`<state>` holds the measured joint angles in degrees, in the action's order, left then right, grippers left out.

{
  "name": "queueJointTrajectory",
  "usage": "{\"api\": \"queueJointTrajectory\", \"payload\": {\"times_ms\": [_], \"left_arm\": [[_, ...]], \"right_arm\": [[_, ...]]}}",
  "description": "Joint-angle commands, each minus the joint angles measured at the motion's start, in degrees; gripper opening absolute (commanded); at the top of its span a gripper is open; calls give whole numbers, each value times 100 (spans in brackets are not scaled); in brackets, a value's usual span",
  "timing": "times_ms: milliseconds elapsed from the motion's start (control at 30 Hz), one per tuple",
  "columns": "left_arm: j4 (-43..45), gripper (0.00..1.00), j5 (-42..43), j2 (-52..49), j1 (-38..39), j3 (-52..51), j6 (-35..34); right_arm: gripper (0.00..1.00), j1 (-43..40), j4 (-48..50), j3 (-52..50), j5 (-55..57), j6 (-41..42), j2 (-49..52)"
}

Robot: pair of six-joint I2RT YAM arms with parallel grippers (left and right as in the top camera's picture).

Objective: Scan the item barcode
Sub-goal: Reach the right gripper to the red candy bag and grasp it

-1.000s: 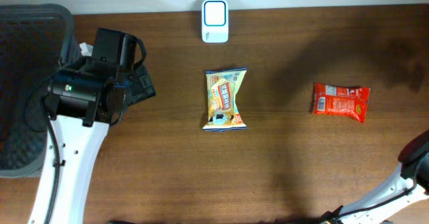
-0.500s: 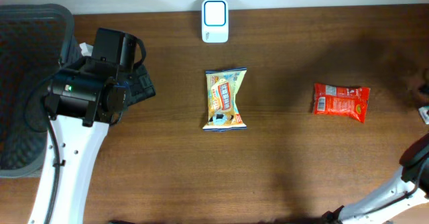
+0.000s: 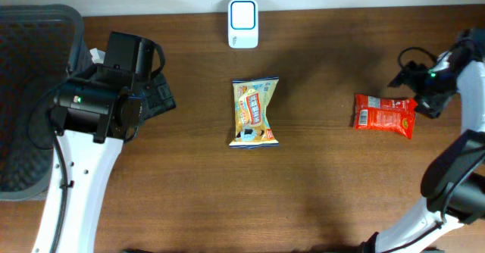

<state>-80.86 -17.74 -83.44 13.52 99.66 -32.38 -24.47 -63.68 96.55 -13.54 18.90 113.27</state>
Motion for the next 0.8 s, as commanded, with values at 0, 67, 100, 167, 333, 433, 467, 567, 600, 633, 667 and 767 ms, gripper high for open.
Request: {"api": "queueJointTrajectory", "payload": {"times_ms": [0, 67, 100, 167, 333, 433, 467, 567, 600, 633, 667, 767], "left_arm": [[-2, 99, 0, 92, -20, 48, 11], [-2, 99, 0, 92, -20, 48, 11], [-2, 99, 0, 92, -20, 48, 11], [-2, 99, 0, 92, -20, 48, 11], [-2, 99, 0, 92, -20, 48, 11], [-2, 99, 0, 92, -20, 48, 11], [-2, 99, 0, 90, -20, 48, 11], [-2, 99, 0, 92, -20, 48, 11], [-2, 99, 0, 92, -20, 48, 11], [-2, 99, 0, 92, -20, 48, 11], [-2, 99, 0, 92, -20, 48, 11], [-2, 99, 0, 92, -20, 48, 11]], "right_arm": [[91, 256, 68, -181, 839, 546, 297], [90, 439, 205, -529, 774, 564, 420], [90, 562, 302, -732, 754, 564, 461], [88, 824, 590, -1110, 619, 560, 498], [81, 2046, 1473, -1384, -4, 83, 498], [82, 2743, 1547, -1209, 0, 4, 494], [85, 2949, 1357, -931, 79, -166, 472], [88, 2889, 529, 245, 863, -199, 428], [88, 2771, 372, 557, 1165, -221, 428], [88, 2614, 260, 811, 1440, -273, 428], [88, 2374, 208, 997, 1580, -452, 428], [88, 1617, 240, 962, 1576, -669, 459]]}}
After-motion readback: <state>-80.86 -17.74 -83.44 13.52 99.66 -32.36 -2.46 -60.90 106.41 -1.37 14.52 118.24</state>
